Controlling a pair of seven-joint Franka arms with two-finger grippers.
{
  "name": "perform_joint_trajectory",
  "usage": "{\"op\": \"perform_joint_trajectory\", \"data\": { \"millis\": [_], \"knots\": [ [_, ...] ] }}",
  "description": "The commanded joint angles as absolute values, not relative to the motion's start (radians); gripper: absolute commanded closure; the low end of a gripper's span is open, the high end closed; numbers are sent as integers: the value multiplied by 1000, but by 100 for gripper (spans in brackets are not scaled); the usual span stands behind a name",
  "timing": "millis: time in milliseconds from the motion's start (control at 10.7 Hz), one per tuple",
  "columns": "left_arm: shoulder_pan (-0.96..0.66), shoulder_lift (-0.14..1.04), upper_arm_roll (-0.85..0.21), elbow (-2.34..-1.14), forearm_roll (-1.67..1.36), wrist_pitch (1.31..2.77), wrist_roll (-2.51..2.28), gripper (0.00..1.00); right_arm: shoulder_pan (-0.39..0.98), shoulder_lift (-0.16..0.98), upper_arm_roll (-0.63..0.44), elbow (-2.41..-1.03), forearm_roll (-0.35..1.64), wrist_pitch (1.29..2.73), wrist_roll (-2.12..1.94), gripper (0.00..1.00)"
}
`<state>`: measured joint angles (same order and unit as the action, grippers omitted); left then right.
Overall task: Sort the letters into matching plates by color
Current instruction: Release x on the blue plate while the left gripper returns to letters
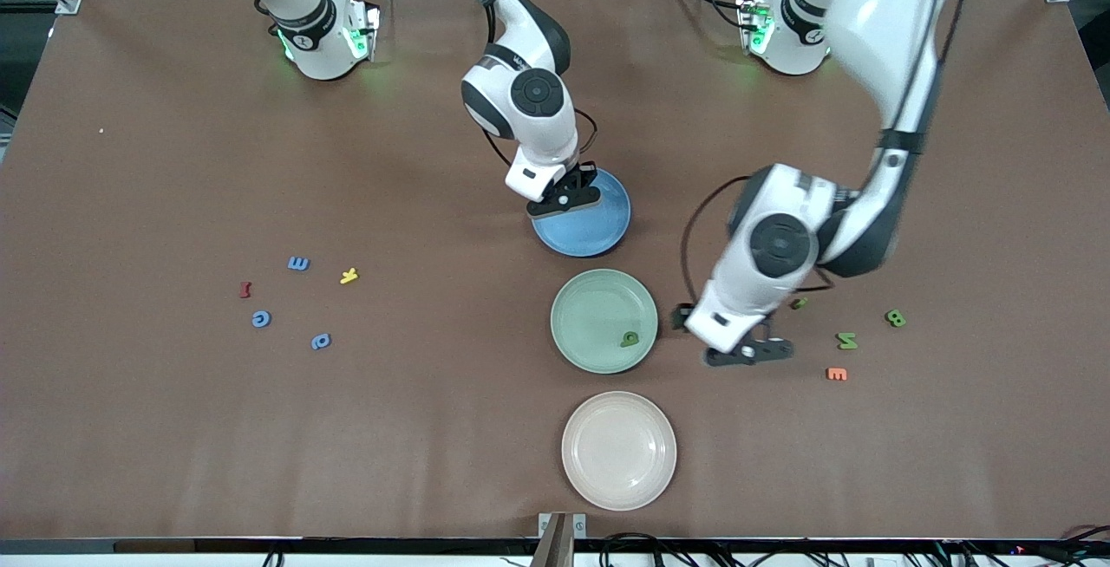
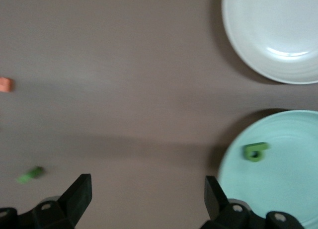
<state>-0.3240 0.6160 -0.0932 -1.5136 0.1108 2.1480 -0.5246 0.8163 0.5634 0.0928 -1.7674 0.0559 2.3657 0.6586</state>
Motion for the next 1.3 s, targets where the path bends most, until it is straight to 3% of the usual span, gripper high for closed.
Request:
{"op": "perform_joint_trajectory", "data": {
  "millis": [0,93,652,839,1211],
  "knots": [
    [-166,555,-113,-1603,135,2128,-150,0,836,618,86,-1692,51,2349,722,17],
    [-146,554,-114,-1639,135,2146,-88,0,838,617,86,-1690,38,2349,718,0],
    [-78,490,-110,-1977,141,2462,129,0,744,583,-4,-1683,38,2336,542,0],
    [-61,477,-112,-2003,192,2468,129,0,675,569,-46,-1683,40,2306,461,0],
    [-61,479,-112,-2065,196,2549,130,16,482,558,-98,-1687,51,2276,234,0]
  ]
}}
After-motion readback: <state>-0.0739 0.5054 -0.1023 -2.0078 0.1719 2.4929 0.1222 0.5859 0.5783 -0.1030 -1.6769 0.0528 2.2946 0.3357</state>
